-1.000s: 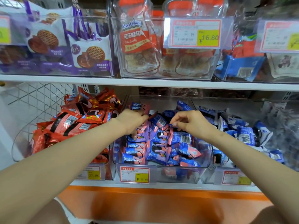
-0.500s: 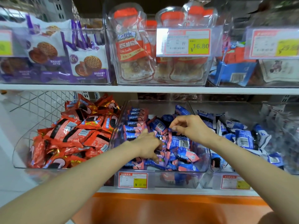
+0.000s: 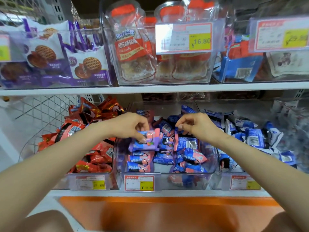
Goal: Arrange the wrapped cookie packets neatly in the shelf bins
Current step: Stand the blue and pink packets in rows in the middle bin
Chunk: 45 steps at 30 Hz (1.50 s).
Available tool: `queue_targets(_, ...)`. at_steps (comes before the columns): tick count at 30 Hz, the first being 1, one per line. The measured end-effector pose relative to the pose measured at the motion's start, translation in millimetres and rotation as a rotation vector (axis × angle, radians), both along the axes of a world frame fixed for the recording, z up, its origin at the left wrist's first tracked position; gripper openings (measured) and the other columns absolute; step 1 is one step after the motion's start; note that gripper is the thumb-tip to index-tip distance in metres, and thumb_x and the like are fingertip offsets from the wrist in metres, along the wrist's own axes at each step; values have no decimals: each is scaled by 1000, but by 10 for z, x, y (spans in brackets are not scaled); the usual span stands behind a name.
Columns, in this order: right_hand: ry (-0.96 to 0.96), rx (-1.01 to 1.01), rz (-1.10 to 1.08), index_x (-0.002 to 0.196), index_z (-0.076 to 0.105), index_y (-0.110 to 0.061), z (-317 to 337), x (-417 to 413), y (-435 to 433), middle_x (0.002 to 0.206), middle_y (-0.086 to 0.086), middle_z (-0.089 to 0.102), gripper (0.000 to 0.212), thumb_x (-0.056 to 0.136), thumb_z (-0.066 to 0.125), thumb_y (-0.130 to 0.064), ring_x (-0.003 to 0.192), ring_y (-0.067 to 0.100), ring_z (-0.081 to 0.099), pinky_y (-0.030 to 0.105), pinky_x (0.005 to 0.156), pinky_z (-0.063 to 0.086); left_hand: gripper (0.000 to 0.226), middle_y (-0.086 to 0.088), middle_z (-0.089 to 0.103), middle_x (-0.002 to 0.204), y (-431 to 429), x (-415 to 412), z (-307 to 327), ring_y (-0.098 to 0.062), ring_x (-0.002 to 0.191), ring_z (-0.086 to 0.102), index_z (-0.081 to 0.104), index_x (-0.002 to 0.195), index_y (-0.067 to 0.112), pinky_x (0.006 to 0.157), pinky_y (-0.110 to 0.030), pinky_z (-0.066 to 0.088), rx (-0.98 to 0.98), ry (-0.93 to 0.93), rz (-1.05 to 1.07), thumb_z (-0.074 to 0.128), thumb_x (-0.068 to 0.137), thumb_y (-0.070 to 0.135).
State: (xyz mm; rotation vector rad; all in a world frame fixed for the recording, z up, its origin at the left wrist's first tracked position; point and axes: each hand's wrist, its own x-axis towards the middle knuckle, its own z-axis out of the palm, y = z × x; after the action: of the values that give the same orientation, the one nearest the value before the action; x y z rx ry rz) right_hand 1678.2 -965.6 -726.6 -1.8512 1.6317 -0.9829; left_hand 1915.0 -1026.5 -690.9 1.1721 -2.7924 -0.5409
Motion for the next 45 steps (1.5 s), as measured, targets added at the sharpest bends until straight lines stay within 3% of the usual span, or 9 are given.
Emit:
queue_targets(3, 14, 2, 2, 82, 67, -15, -3, 3, -5, 74, 4, 67, 15, 90, 60, -5, 55, -6, 58, 7, 58, 46, 36, 4, 60, 104, 55, 67, -178, -13, 87, 53, 60, 105, 19, 67, -25, 35, -236, -325, -5, 72, 78, 37)
queue_targets(6, 11, -3, -5, 82, 67, -14, -2, 11, 2, 73, 2, 66, 14, 90, 60, -5, 54, -6, 58, 7, 58, 46, 41, 3, 54, 116, 61, 55, -310, -19, 107, 53, 54, 117, 21, 80, -29, 33, -425, -434, -38, 62, 84, 44)
queue_targets(10, 13, -10, -10, 82, 67, -13, 3, 16, 10, 71, -1, 65, 13, 90, 60, -4, 56, -3, 59, 7, 59, 47, 43, 1, 52, 116, 28, 32, -377, -21, 110, 53, 51, 119, 20, 86, -32, 32, -594, -502, -58, 57, 86, 47)
queue_targets(25, 26, -4, -8, 83, 68, -12, 23, 17, 29, 72, -2, 65, 12, 90, 60, -5, 55, -4, 59, 8, 59, 47, 55, 1, 52, 122, 54, -10, -293, -20, 118, 45, 45, 124, 18, 90, -33, 32, -545, -579, -74, 61, 82, 50)
queue_targets(30, 21, -34, -75, 89, 70, -10, 94, -75, 12, 75, 1, 67, 10, 90, 60, -7, 62, 7, 61, 17, 62, 50, 45, 0, 58, 115, 3, -311, -76, -21, 109, 54, 51, 115, 17, 77, -29, 39, -443, -285, 33, 56, 86, 51)
queue_targets(35, 6, -65, -139, 86, 67, -15, 133, -175, 28, 81, 3, 68, 11, 89, 61, -6, 67, 7, 61, 22, 74, 52, 60, -9, 36, 143, -423, -882, -218, -26, 131, 33, 40, 138, 11, 107, -33, 28, -401, -442, -50, 59, 88, 39)
queue_targets(39, 359, -32, -66, 94, 70, -22, 110, -175, 34, 89, -1, 70, 11, 87, 64, -16, 85, 14, 64, 27, 80, 49, 78, -10, 38, 144, -738, -1067, -431, -28, 133, 32, 37, 140, 13, 109, -39, 28, -412, -629, -14, 71, 77, 44)
queue_targets(42, 845, 70, 50, 123, 59, -28, 78, -57, 33, 122, -3, 61, 35, 89, 60, -34, 114, 18, 54, 28, 89, 42, 72, -8, 38, 144, -831, -1073, -589, -29, 134, 30, 33, 141, 16, 110, -41, 20, -495, -637, -25, 65, 82, 42)
queue_targets(45, 1065, 117, 70, 135, 48, -30, 64, 30, 15, 136, 1, 51, 50, 88, 59, -44, 125, 22, 45, 31, 94, 38, 65, -8, 42, 139, -842, -1044, -608, -29, 130, 32, 37, 138, 16, 107, -41, 21, -594, -645, -62, 57, 85, 48)
